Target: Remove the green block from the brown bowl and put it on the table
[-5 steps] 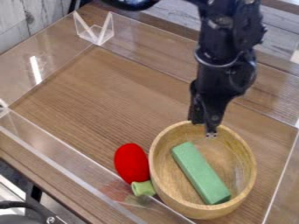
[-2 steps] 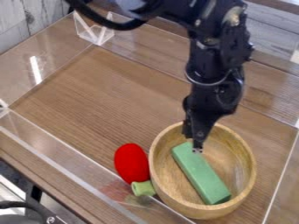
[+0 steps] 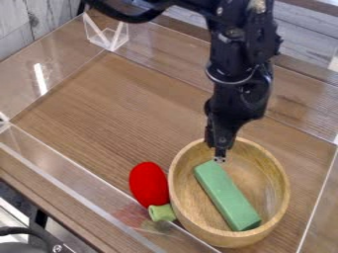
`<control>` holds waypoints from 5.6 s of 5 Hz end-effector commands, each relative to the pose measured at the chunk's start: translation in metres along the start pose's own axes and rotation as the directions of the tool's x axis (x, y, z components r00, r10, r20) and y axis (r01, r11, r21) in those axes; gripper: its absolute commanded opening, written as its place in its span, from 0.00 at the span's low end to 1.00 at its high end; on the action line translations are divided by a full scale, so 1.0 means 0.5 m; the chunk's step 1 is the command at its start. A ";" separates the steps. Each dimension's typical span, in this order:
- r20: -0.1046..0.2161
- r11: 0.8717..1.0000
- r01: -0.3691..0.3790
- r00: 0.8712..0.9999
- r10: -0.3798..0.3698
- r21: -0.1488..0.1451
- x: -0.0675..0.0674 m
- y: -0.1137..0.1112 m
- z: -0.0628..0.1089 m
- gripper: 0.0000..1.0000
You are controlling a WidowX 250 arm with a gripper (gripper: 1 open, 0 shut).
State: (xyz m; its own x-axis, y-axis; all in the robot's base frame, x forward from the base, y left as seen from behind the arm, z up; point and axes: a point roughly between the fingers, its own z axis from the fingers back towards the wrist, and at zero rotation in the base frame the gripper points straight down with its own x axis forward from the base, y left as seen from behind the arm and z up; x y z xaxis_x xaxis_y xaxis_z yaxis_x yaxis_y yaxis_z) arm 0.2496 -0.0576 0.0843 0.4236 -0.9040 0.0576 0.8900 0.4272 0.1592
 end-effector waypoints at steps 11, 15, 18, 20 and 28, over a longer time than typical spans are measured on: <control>-0.032 0.503 -0.863 0.505 0.863 -0.056 0.026 -0.150 -0.034 0.00; -0.069 0.439 -0.895 0.444 0.893 -0.079 0.127 -0.164 0.012 0.00; -0.082 0.320 -0.946 0.323 0.943 -0.042 0.092 -0.171 0.026 0.00; -0.096 0.202 -0.978 0.205 0.974 -0.042 0.076 -0.159 0.034 0.00; -0.126 0.137 -0.990 0.131 0.983 0.040 -0.019 -0.051 -0.004 1.00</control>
State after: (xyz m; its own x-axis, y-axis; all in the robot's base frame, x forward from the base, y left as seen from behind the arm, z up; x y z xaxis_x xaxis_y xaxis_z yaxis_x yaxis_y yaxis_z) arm 0.2193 -0.0595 0.0721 0.9512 0.3082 0.0155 -0.3085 0.9511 0.0145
